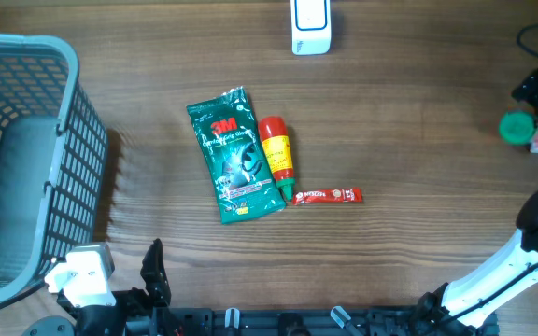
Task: Scan the item barcode
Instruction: 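Carry jar to right table edge beside red-white box, then move right gripper over red sriracha bottle and grasp it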
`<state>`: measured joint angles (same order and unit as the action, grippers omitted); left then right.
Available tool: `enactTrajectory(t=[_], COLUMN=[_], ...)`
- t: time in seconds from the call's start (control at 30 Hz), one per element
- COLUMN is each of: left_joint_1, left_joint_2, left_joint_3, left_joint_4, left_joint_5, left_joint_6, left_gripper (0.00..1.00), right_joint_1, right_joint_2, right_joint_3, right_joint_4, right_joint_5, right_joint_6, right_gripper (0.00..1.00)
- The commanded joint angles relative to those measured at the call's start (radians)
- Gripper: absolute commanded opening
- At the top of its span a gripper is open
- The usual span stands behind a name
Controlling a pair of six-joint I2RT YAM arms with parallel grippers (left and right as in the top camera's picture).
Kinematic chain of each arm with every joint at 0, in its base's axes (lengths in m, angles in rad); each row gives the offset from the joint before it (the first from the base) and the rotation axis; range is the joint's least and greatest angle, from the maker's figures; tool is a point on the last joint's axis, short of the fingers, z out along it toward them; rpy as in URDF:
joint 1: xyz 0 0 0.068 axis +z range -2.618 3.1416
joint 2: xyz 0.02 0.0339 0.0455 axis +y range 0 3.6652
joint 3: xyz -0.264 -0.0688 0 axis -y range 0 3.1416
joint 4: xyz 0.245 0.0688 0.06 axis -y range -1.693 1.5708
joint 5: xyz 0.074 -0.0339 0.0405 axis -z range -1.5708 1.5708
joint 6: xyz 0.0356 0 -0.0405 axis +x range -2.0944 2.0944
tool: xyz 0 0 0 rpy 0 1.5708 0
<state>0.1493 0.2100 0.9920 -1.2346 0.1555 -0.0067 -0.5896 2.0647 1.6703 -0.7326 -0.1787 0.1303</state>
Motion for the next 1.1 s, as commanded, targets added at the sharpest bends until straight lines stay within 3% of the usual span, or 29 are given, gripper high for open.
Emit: enactTrajectory(t=[0.0, 0.07, 0.2, 0.3, 0.47, 0.6, 0.77, 1.07], left_joint_1=[0.005, 0.005, 0.005, 0.005, 0.005, 0.005, 0.005, 0.005], left_joint_2=[-0.006, -0.006, -0.006, -0.006, -0.006, -0.006, -0.006, -0.006], left_joint_3=[0.001, 0.001, 0.001, 0.001, 0.001, 0.001, 0.001, 0.001], left_joint_4=[0.003, 0.003, 0.003, 0.003, 0.003, 0.003, 0.003, 0.003], left_joint_5=[0.012, 0.012, 0.012, 0.012, 0.012, 0.012, 0.012, 0.012], left_joint_6=[-0.013, -0.013, -0.013, -0.013, -0.013, -0.013, -0.013, -0.013], left_gripper=[1.00, 1.00, 1.00, 1.00, 1.00, 1.00, 1.00, 1.00], right_joint_1=[0.000, 0.000, 0.002, 0.002, 0.018, 0.105, 0.406, 0.933], right_joint_2=[0.023, 0.022, 0.006, -0.039, -0.192, -0.298, -0.365, -0.355], right_joint_3=[-0.011, -0.008, -0.001, 0.000, 0.000, 0.000, 0.000, -0.139], right_joint_4=[-0.004, -0.002, -0.007, -0.010, -0.032, -0.101, -0.208, -0.198], right_joint_5=[0.074, 0.096, 0.003, -0.142, -0.544, -0.602, -0.590, -0.252], right_joint_6=[0.004, 0.004, 0.012, 0.064, 0.140, 0.158, 0.096, 0.108], right_gripper=[0.83, 0.83, 1.00, 1.00, 1.00, 1.00, 1.00, 1.00])
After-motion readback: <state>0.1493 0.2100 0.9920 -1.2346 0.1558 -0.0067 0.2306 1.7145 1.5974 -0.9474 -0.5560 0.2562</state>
